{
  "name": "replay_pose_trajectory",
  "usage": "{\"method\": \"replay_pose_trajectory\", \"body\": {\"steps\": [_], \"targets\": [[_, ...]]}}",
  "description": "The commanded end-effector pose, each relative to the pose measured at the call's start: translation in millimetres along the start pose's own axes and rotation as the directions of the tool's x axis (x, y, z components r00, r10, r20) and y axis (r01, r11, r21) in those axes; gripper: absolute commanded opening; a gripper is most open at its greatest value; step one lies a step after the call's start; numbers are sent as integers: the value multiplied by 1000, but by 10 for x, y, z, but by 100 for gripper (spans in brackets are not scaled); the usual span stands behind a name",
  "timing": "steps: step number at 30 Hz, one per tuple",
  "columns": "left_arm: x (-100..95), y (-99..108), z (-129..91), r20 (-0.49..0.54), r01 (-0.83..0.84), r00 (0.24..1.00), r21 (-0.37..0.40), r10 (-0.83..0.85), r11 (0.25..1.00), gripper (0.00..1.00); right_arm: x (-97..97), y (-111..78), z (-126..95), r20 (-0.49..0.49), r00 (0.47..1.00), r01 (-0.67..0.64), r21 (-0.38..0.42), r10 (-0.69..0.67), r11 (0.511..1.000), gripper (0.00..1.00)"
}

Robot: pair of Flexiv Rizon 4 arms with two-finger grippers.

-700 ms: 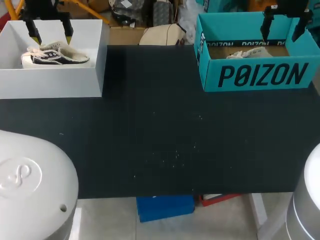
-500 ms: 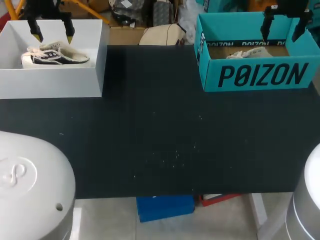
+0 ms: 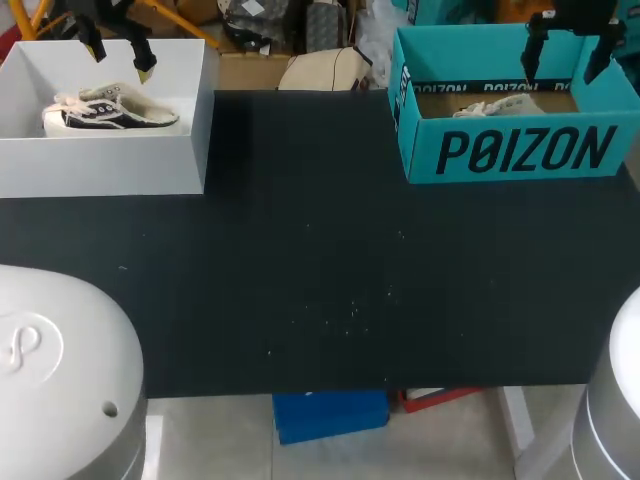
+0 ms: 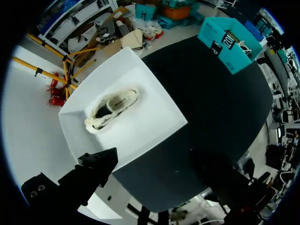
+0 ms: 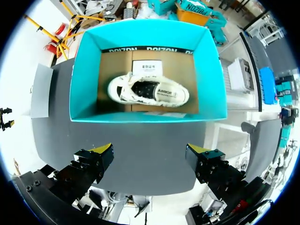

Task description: Take the shoe out of the shoebox, open the shoe tongue, remove and reinsert the insole, then place the shoe into the shoebox

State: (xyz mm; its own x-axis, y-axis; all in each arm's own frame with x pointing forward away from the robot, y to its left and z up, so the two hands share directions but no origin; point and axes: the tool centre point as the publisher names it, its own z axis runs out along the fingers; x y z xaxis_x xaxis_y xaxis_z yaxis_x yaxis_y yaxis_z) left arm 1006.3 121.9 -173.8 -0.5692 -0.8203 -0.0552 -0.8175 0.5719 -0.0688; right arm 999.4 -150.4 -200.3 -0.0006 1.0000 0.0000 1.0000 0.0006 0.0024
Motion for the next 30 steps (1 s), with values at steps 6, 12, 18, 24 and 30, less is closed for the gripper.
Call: {"method": "replay_pose_trajectory", "body": {"steps": [6,12,18,24,30], "targets": [[-66,-16,21,50,-386,921,-13,386,922,100,1,1,-2,0,1000,0,1,0,1000,100],[-406,-28,126,31,-609,793,-22,609,793,100,1,1,-2,0,1000,0,1,0,1000,100],[-650,-18,298,21,-673,739,-16,673,739,53,1,1,-2,0,1000,0,1,0,1000,100],[-885,-20,529,14,-690,723,-37,690,723,65,1,1,-2,0,1000,0,1,0,1000,100],[-1103,-54,752,14,-692,720,-59,694,720,78,1,1,-2,0,1000,0,1,0,1000,100]]}}
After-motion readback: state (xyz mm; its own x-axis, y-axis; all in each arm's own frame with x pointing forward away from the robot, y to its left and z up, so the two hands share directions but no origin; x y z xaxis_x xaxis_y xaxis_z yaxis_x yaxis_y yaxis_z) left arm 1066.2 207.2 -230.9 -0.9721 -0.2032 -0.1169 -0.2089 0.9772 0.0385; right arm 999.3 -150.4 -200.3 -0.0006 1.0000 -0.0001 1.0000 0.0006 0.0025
